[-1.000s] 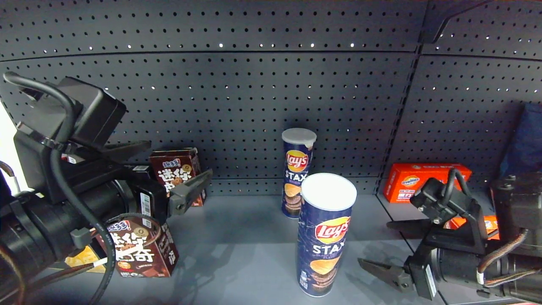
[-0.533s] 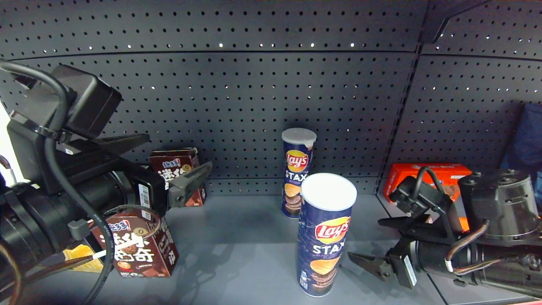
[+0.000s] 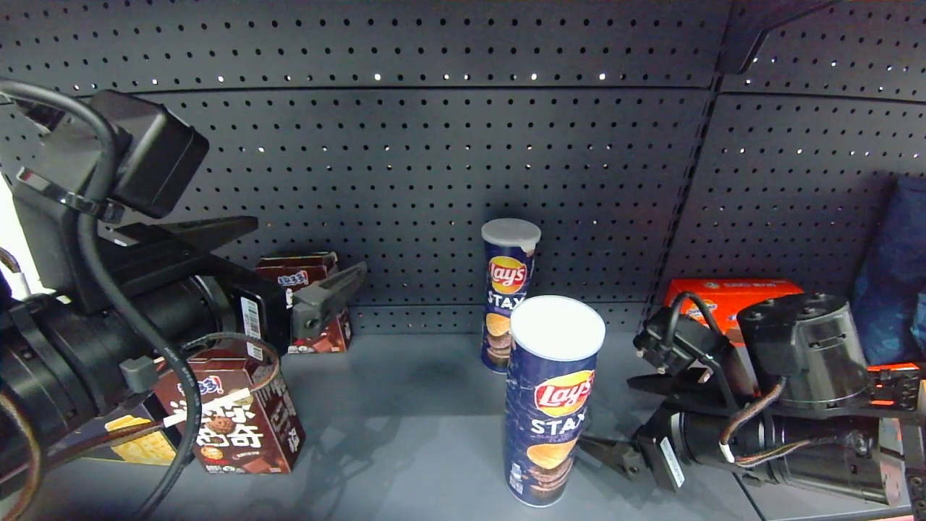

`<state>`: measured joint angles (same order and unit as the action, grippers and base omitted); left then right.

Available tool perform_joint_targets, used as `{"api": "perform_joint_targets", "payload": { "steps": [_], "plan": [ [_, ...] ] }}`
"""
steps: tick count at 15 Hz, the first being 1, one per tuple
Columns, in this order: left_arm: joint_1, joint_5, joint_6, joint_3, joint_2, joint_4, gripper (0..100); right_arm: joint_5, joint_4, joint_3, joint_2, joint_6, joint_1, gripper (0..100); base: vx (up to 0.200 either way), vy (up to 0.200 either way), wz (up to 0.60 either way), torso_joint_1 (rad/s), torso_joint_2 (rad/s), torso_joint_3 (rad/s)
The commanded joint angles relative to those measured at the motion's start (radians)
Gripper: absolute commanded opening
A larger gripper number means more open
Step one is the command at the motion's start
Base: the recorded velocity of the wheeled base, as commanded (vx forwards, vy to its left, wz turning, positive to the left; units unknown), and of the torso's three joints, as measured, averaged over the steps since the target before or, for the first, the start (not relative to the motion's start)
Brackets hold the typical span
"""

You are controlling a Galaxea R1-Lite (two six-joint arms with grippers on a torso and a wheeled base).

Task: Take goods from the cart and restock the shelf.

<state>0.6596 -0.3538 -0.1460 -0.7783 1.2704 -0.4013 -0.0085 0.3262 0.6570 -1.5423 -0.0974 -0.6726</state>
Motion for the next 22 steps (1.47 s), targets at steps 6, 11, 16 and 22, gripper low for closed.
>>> {"api": "perform_joint_targets", "payload": {
  "steps": [6, 11, 16, 22],
  "plan": [
    [-0.012, 0.001, 0.002, -0.001, 0.004, -0.001, 100, -0.008, 0.001, 0.018, -0.025, 0.002, -0.05, 100, 0.0, 0.0, 0.0, 0.0, 0.0, 0.0],
    [-0.012, 0.001, 0.0, -0.001, 0.004, -0.001, 100, -0.031, 0.001, 0.016, -0.018, 0.018, -0.035, 100, 0.0, 0.0, 0.0, 0.0, 0.0, 0.0],
    [-0.012, 0.001, 0.0, 0.001, 0.003, -0.001, 100, -0.03, 0.001, 0.019, -0.025, 0.016, -0.036, 100, 0.0, 0.0, 0.0, 0.0, 0.0, 0.0],
    [-0.012, 0.001, 0.0, 0.001, 0.004, -0.001, 100, -0.03, 0.001, 0.021, -0.038, 0.015, -0.048, 100, 0.0, 0.0, 0.0, 0.0, 0.0, 0.0]
  ]
}}
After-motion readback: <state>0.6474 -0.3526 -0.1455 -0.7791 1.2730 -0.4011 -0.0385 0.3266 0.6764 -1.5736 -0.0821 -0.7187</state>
